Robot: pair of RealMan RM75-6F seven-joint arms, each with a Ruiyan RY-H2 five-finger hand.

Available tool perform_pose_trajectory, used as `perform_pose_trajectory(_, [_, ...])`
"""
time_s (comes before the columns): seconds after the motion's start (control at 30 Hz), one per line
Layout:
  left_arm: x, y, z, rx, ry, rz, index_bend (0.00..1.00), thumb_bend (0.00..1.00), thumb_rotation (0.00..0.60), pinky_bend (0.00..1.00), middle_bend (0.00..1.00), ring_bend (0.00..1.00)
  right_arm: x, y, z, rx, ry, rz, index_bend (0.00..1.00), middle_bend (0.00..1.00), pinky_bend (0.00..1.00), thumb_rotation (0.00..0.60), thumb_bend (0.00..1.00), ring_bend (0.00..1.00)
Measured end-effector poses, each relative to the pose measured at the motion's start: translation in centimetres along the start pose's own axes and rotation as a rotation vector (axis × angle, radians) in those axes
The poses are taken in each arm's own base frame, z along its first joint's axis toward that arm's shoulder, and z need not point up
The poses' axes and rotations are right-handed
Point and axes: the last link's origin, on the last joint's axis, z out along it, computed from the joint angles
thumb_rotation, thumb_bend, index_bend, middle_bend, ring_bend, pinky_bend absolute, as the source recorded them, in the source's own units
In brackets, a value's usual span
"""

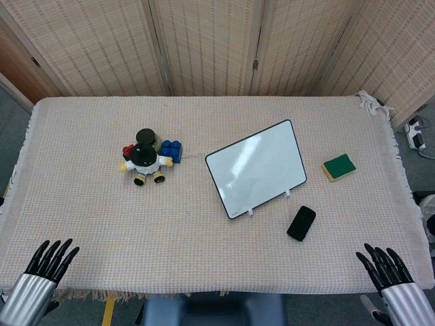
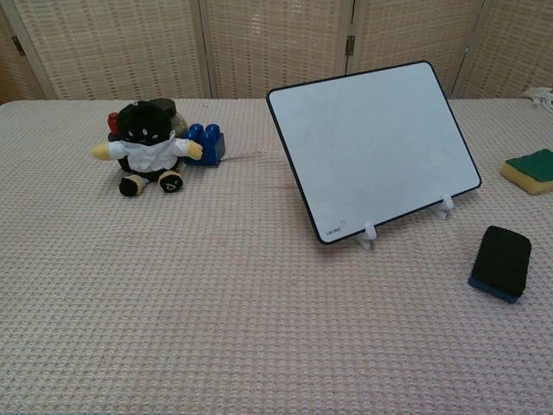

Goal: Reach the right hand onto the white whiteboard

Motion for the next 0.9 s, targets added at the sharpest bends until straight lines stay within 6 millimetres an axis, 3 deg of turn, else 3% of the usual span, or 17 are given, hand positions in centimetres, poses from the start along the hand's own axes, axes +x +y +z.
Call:
perform_pose_trajectory(0.27, [-0.2,0.1,0.4,-0.003,-0.011,-0.004,0.00,0.21,0.600,0.00,0.00,0.00,-0.3,0.3,0.7,-0.013,-0.041,-0.011,0.00,0.00,0.00,0.600,0.32,0.00])
perform_pose_trajectory(0.47, [-0.3,-0.2,1.3,0.004,-0.016,-0.025,0.00,0.21,0.600,0.00,0.00,0.00,-0.9,1.0,3.4,0.033,-0.093,-0.067,0.00,0.00,0.00,0.600,0.32,0.00])
perform_pose_trajectory(0.6, [-0.5,-0.8,2.1,0.028,-0.029,-0.040,0.00,0.21,0.600,0.00,0.00,0.00,-1.0,1.5,6.6,0.095,-0.133,-0.179,0.07,0.00,0.00,0.600,0.32,0.00])
perform_pose_trajectory(0.73, [-0.8,-1.7,3.0,0.066,-0.040,-0.056,0.00,0.21,0.600,0.00,0.00,0.00,-1.0,1.4,10.4,0.176,-0.167,-0.256,0.25,0.00,0.00,0.600,0.32,0.00])
perform_pose_trajectory(0.9, [-1.9,-2.3,4.7,0.102,-0.083,-0.042,0.00,0.21,0.600,0.00,0.00,0.00,-1.7,1.1,15.5,0.259,-0.194,-0.378,0.29,0.00,0.00,0.600,0.32,0.00])
